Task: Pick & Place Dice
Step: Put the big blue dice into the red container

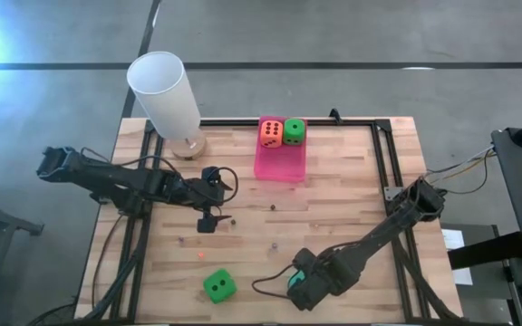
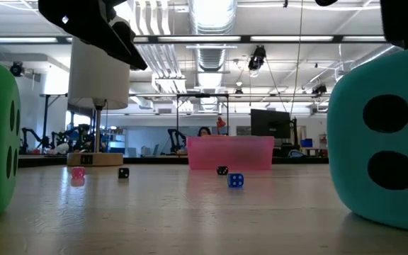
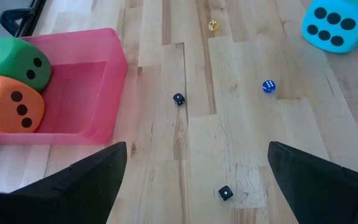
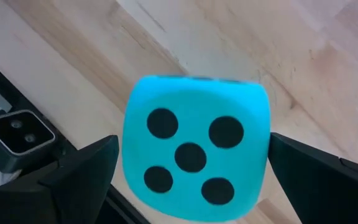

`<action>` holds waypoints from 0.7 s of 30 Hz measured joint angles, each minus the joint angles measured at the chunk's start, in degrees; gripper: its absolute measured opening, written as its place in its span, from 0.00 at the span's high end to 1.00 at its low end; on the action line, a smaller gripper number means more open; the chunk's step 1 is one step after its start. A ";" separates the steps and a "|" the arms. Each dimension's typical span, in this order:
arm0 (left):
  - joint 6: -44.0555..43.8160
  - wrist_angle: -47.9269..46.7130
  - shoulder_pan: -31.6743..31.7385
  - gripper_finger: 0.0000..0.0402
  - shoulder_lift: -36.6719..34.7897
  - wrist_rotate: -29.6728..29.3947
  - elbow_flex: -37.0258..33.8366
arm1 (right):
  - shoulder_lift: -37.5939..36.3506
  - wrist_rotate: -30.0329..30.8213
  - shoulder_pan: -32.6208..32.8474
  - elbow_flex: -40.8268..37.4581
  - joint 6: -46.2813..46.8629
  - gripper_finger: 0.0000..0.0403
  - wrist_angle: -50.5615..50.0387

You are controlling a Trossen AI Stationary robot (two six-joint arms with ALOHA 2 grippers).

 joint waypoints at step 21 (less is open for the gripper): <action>0.02 0.01 0.00 0.03 0.00 0.02 0.00 | -0.21 0.08 0.64 -2.53 0.75 0.01 1.08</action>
